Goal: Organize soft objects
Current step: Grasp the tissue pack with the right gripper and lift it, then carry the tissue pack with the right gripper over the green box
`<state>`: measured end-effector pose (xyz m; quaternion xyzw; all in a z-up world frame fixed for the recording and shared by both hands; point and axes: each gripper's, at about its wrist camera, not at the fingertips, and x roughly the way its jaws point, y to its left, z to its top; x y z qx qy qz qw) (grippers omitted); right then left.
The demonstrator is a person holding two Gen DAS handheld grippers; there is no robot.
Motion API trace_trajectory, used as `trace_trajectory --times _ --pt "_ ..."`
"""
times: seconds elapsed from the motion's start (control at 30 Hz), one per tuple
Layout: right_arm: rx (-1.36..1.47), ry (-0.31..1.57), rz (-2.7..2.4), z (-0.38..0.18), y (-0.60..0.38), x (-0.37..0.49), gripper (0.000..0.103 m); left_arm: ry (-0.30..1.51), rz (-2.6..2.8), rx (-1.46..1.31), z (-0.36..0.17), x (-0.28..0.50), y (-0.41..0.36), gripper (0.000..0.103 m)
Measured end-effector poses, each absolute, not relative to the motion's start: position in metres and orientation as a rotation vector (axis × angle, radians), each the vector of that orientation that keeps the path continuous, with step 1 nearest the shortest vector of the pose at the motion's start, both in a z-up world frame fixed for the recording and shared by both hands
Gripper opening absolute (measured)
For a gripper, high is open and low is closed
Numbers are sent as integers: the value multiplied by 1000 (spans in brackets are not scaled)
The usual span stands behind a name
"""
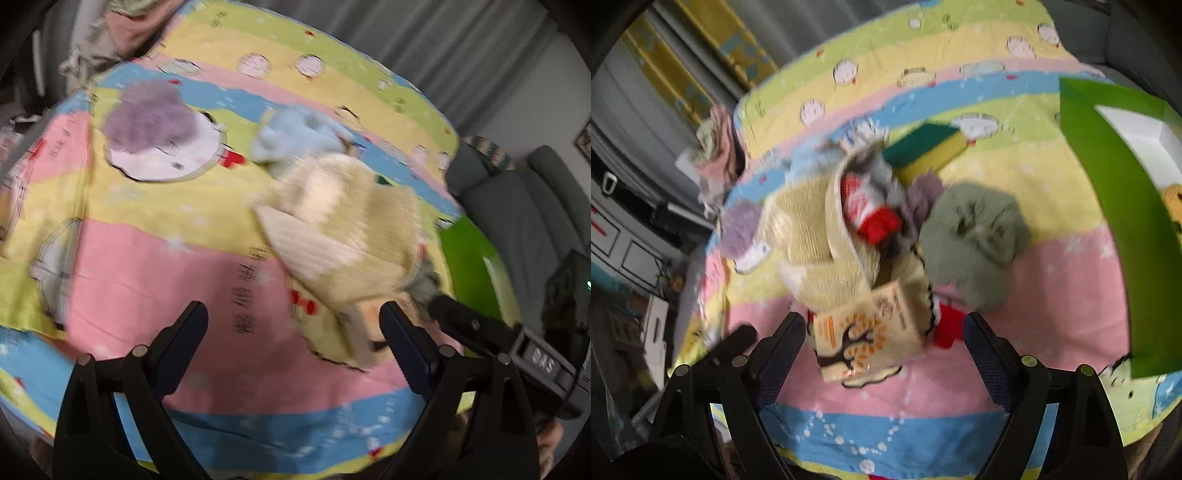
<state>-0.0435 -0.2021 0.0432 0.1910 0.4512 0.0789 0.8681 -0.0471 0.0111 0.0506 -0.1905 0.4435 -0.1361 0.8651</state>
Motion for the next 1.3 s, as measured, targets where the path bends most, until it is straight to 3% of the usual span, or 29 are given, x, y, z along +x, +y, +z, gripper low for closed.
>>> trace_trajectory --times 0.13,0.3,0.37,0.67,1.0,1.3 --pt "443 924 188 45 -212 -40 84 943 -317 -351 47 -50 -12 83" --pt "467 926 221 37 -215 -34 59 961 -393 -326 42 -51 -36 74" --pt "487 939 243 31 -217 -31 53 960 -400 -316 42 -50 -43 70" --pt "547 1009 270 7 -218 -17 53 1007 -447 -314 29 -38 -62 44" --pt "568 1000 293 8 -213 -22 53 951 -428 -264 44 -43 -65 41" --pt "533 869 297 48 -211 -47 53 832 -463 -240 74 -60 -67 41"
